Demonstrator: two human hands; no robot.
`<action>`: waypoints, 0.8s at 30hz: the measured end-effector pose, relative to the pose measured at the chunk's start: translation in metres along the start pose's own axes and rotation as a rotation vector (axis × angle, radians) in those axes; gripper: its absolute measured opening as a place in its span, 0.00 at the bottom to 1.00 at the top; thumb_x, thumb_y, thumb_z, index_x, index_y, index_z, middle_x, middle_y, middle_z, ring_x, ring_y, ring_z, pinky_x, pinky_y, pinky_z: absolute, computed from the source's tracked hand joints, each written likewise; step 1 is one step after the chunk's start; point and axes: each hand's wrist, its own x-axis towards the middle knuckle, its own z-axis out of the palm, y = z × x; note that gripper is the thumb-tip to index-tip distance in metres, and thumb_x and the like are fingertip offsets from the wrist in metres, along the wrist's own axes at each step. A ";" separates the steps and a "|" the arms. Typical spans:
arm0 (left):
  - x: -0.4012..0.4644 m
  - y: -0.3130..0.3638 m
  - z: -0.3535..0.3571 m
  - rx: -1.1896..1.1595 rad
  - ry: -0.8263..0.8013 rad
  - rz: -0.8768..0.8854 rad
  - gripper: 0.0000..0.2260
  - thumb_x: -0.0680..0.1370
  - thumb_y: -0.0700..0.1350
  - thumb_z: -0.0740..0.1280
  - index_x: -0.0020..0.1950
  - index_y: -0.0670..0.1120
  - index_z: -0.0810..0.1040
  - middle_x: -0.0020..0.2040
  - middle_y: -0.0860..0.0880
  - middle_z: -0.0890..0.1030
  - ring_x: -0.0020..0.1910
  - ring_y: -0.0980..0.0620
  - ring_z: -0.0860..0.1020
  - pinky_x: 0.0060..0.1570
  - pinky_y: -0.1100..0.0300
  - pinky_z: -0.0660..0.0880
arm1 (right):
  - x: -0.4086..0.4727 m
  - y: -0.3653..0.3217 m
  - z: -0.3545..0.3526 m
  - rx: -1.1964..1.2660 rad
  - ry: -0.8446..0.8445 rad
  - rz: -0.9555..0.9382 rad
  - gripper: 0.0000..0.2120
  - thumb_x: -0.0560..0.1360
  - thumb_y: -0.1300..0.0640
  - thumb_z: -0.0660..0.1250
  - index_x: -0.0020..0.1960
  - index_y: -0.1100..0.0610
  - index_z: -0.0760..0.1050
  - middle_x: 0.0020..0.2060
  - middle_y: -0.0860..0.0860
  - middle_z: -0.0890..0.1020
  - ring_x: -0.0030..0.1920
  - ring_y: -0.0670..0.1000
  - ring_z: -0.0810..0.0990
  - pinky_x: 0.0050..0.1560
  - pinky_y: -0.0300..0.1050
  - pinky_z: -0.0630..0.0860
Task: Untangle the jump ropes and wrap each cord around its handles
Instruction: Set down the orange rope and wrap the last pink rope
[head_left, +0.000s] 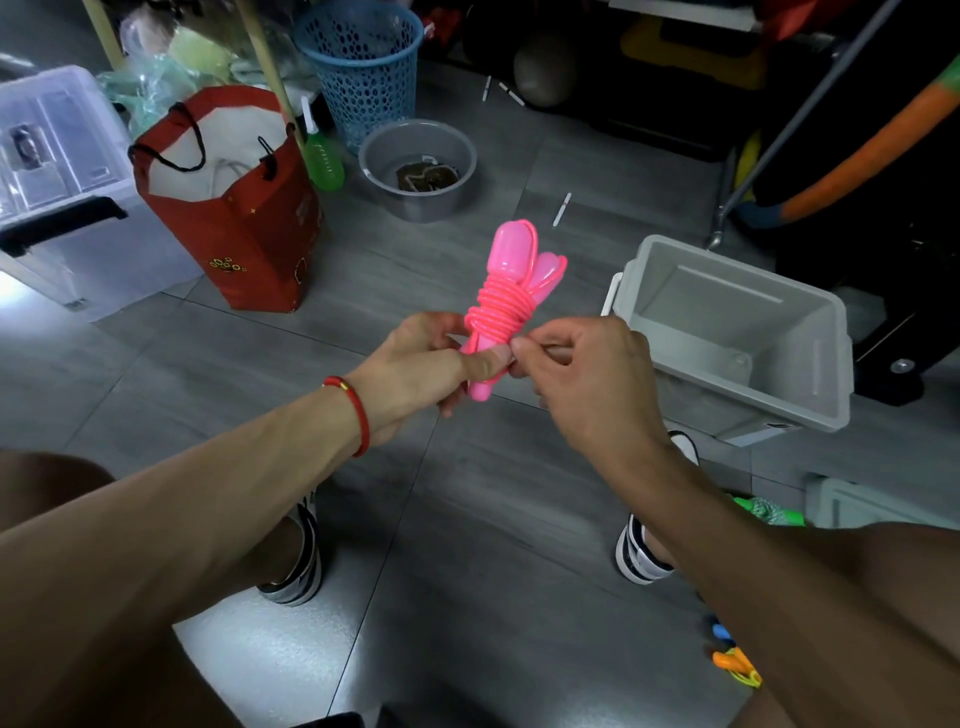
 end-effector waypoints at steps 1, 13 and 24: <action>-0.001 0.001 -0.002 0.006 -0.046 0.013 0.08 0.77 0.46 0.72 0.50 0.42 0.81 0.35 0.45 0.81 0.31 0.48 0.72 0.25 0.60 0.67 | -0.001 0.000 0.000 0.042 0.008 -0.010 0.09 0.76 0.54 0.69 0.40 0.53 0.85 0.30 0.45 0.84 0.30 0.44 0.81 0.42 0.52 0.82; -0.012 0.013 -0.007 -0.139 -0.244 -0.015 0.10 0.81 0.48 0.65 0.42 0.45 0.80 0.33 0.49 0.81 0.19 0.59 0.66 0.20 0.67 0.59 | -0.003 0.000 -0.005 0.139 -0.132 -0.090 0.07 0.79 0.55 0.69 0.47 0.53 0.86 0.31 0.46 0.85 0.34 0.40 0.84 0.42 0.49 0.83; -0.004 0.005 -0.014 -0.158 -0.150 -0.057 0.07 0.78 0.44 0.70 0.46 0.40 0.79 0.38 0.41 0.80 0.21 0.56 0.61 0.18 0.67 0.56 | 0.004 0.005 -0.001 0.261 -0.084 0.174 0.09 0.81 0.59 0.62 0.46 0.58 0.79 0.32 0.46 0.83 0.31 0.45 0.80 0.38 0.47 0.79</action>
